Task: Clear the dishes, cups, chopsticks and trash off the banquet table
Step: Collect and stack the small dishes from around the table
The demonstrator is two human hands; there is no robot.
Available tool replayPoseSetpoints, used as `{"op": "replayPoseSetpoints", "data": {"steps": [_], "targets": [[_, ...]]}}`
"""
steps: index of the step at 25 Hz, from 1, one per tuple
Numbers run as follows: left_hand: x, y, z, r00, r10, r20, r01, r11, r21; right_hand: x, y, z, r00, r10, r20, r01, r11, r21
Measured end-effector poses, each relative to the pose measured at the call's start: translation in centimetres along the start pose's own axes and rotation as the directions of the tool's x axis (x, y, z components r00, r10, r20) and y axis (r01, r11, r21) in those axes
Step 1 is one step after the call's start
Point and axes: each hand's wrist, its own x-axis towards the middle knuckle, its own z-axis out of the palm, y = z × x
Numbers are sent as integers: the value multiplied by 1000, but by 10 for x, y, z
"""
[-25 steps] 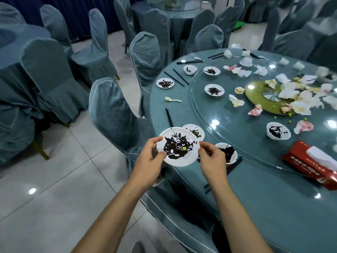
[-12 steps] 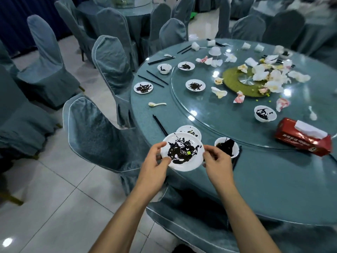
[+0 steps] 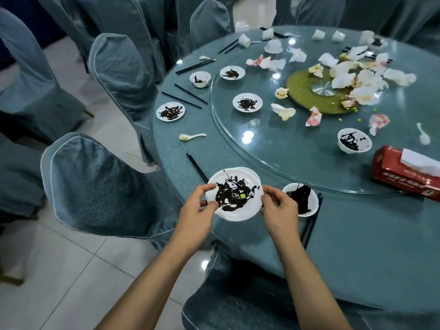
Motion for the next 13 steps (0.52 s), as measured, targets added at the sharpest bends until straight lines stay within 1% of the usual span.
{"op": "replayPoseSetpoints", "data": {"steps": [3,13], "targets": [[28,-2,10,999,-28,17,28,1000,14,13,13,3,1000,19,-16,-18,1000,15],[96,-31,39,995,-87,48,82,993,85,62,43,6,996,86,-27,-88,995,-53]]}}
